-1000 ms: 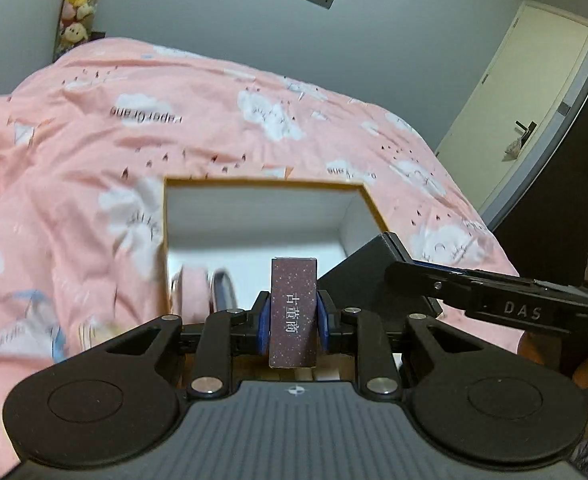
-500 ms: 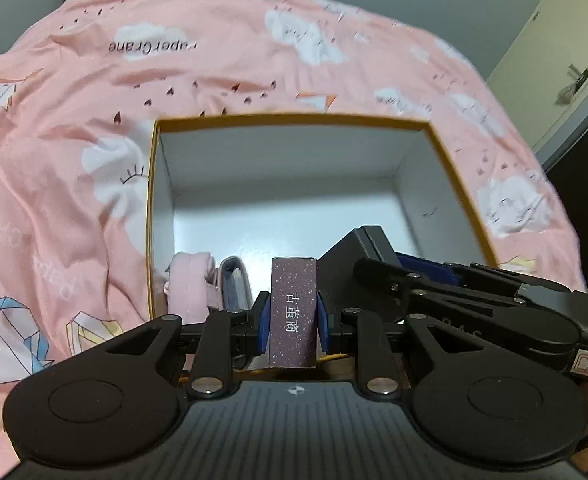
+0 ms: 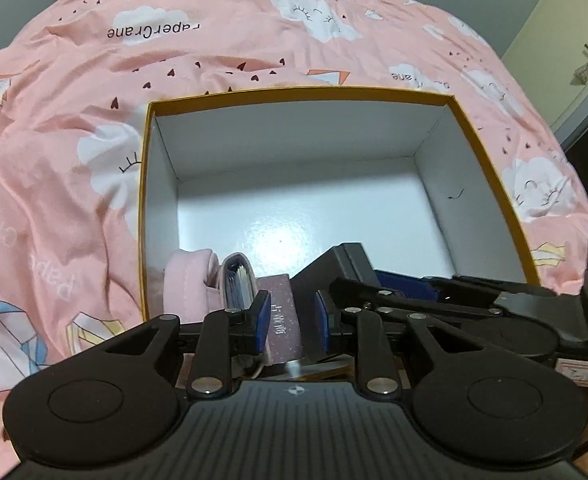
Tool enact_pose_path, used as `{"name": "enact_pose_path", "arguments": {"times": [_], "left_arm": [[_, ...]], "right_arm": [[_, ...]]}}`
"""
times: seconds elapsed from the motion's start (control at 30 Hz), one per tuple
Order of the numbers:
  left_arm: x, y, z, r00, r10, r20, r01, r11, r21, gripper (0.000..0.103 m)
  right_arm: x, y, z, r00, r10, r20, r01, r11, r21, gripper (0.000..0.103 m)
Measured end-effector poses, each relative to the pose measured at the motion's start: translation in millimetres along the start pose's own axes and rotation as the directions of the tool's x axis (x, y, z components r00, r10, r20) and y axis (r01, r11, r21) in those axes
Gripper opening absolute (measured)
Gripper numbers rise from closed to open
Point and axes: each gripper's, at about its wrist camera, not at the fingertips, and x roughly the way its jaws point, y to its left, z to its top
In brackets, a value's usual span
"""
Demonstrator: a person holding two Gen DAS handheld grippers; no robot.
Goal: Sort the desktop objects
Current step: 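Lower both boxes into the orange box beside the pink straps and open both tools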
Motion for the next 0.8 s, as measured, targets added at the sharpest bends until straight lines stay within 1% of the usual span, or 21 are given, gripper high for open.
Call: {"name": "enact_pose_path", "arguments": {"times": [0.07,0.17,0.23,0.33,0.4,0.43,0.6,0.7,0.73,0.8], "left_arm": [[-5.4,4.0,-0.3,0.999,-0.021,0.026,0.021,1.000,-0.018,0.026],[-21.2,12.8,-2.0,0.995,-0.029,0.093,0.033,0.999,-0.040,0.026],[-28.8,19.7,-3.1,0.993,-0.020,0.118,0.027,0.998,-0.060,0.027],[-40.5,30.1,-9.4,0.987,0.025,0.156,-0.013,0.997,-0.080,0.028],[-46.7,35.5,-14.9,0.982,0.057,0.178,-0.041,0.995,-0.088,0.030],[-48.4,38.4,-16.7,0.981,0.061,0.183,-0.044,0.994,-0.096,0.031],[-50.2,51.8,-28.9,0.982,0.042,0.186,-0.016,0.991,-0.136,0.031],[-53.5,58.8,-36.2,0.975,0.058,0.213,-0.024,0.987,-0.158,0.032],[-54.5,62.0,-38.0,0.973,0.060,0.224,-0.022,0.986,-0.167,0.033],[-53.0,68.9,-39.7,0.973,0.049,0.224,-0.006,0.982,-0.189,0.034]], "right_arm": [[1.5,0.8,-0.1,1.000,-0.013,-0.004,0.013,1.000,-0.008,0.036],[3.1,3.4,0.4,1.000,-0.026,-0.009,0.026,1.000,-0.017,0.036],[5.0,5.9,1.0,0.999,-0.029,-0.020,0.029,0.999,-0.022,0.036],[7.5,11.8,0.5,0.999,-0.036,-0.038,0.034,0.998,-0.044,0.037],[7.1,14.2,0.5,0.999,-0.022,-0.045,0.020,0.999,-0.042,0.038],[7.0,14.2,1.1,0.999,-0.011,-0.047,0.009,0.999,-0.033,0.038],[5.5,10.0,5.3,0.997,0.033,-0.068,-0.033,0.999,0.010,0.040],[1.8,0.5,9.5,0.992,0.086,-0.087,-0.080,0.994,0.069,0.040],[0.2,-1.3,10.1,0.991,0.095,-0.089,-0.087,0.993,0.085,0.040],[3.8,-5.3,15.8,0.991,0.100,-0.093,-0.087,0.988,0.126,0.040]]}}
